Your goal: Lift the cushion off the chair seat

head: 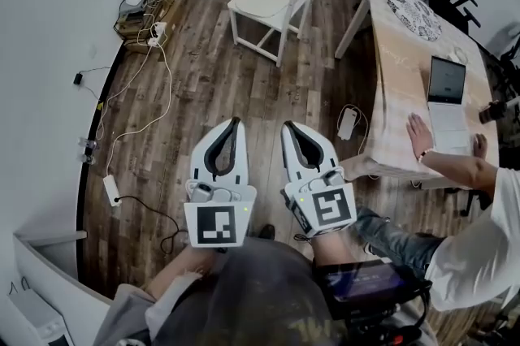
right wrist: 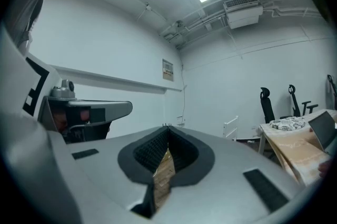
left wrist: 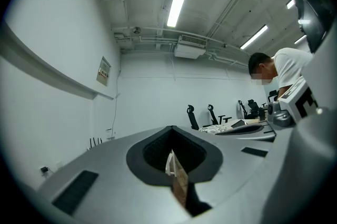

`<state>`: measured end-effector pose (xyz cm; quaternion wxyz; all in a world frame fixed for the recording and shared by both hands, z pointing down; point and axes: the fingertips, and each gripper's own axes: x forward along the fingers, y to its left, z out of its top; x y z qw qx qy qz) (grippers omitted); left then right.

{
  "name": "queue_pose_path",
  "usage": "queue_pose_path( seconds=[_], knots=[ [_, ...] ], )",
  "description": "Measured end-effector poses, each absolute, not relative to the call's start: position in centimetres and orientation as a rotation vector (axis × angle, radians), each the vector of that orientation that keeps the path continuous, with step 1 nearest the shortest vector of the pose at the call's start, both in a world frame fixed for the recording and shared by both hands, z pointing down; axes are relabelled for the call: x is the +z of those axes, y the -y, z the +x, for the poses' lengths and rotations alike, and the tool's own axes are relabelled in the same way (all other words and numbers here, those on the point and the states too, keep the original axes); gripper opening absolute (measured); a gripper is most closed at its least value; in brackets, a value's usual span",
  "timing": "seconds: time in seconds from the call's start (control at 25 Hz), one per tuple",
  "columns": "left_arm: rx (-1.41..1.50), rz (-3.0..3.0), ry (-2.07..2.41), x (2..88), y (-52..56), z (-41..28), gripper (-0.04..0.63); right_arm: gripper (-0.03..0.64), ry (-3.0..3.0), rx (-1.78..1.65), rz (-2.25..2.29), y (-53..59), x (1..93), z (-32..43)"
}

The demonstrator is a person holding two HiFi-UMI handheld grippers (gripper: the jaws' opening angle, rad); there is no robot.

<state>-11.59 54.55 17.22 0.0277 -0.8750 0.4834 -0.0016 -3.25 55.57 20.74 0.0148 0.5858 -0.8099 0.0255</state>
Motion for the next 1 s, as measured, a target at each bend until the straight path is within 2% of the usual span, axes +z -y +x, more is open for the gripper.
queue_pose_path(
  seconds=[0.52, 1.0],
  knots=[
    [0.118, -2.597, -1.53, 13.6, -40.1, -16.9, 0.006, 0.008, 2.595, -0.028, 1.757, -40.3, 17.4, -8.6],
    [0.032, -2.695, -1.545, 16.7, -34.3, -16.4, 0.006, 0.008, 2.526, 0.046, 1.821, -34.8, 19.5, -6.8]
  ],
)
